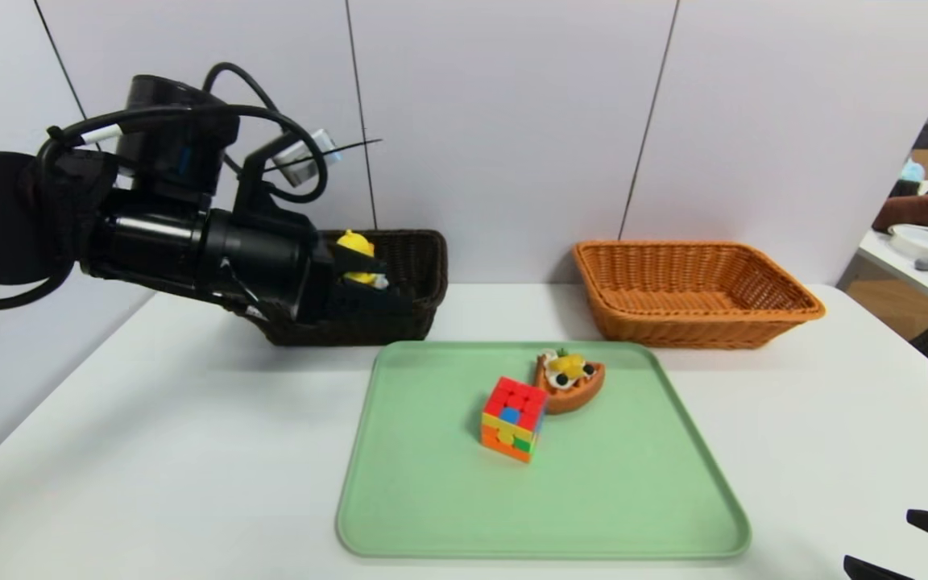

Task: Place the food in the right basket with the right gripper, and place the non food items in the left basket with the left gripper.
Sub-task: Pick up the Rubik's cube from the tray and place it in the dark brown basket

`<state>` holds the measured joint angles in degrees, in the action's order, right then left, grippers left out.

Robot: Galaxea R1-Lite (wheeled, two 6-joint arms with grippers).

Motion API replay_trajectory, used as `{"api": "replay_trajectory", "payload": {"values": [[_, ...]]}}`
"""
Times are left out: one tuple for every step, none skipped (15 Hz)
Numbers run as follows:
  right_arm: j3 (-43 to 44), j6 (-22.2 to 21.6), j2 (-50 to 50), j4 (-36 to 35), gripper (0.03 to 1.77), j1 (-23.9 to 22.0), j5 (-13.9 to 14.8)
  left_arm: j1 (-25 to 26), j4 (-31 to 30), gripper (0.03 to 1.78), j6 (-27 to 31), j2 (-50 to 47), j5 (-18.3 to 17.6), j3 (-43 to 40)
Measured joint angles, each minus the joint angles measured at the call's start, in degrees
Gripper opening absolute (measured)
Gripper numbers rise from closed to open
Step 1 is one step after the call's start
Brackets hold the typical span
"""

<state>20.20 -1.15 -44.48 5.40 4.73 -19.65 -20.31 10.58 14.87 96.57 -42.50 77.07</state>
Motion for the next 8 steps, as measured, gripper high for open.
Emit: {"api": "replay_trajectory", "payload": {"values": [[0.02, -0.01, 0.05, 0.0, 1.7, 0.0, 0.02, -2.45, -1.35, 1.66, 0.11, -0.6, -0.02, -1.74], [0.02, 0.02, 0.09, 0.0, 1.7, 0.0, 0.02, -4.83, -3.21, 1.67, 0.17, -0.96, -0.09, -3.56], [0.02, -0.01, 0.11, 0.0, 1.7, 0.0, 0.0, -7.13, -5.66, 1.67, 0.22, -1.1, -0.15, -5.52], [0.02, 0.02, 0.16, 0.0, 1.7, 0.0, 0.0, -8.87, -8.08, 1.67, 0.28, -1.04, -0.26, -7.25], [0.02, 0.02, 0.17, 0.0, 1.7, 0.0, 0.04, -10.45, -10.72, 1.67, 0.41, -0.63, -0.35, -8.77], [0.02, 0.1, 0.2, 0.02, 1.7, 0.0, 0.09, -11.47, -12.84, 1.67, 0.98, 0.09, -0.5, -9.74], [0.02, 0.11, 0.2, 0.02, 1.7, 0.0, 0.09, -12.13, -14.08, 1.68, 2.32, 1.05, -0.77, -10.4], [0.0, 0.1, 0.24, 0.02, 1.7, 0.0, 0.11, -12.48, -14.38, 1.68, 4.44, 2.12, -1.6, -10.79]]}}
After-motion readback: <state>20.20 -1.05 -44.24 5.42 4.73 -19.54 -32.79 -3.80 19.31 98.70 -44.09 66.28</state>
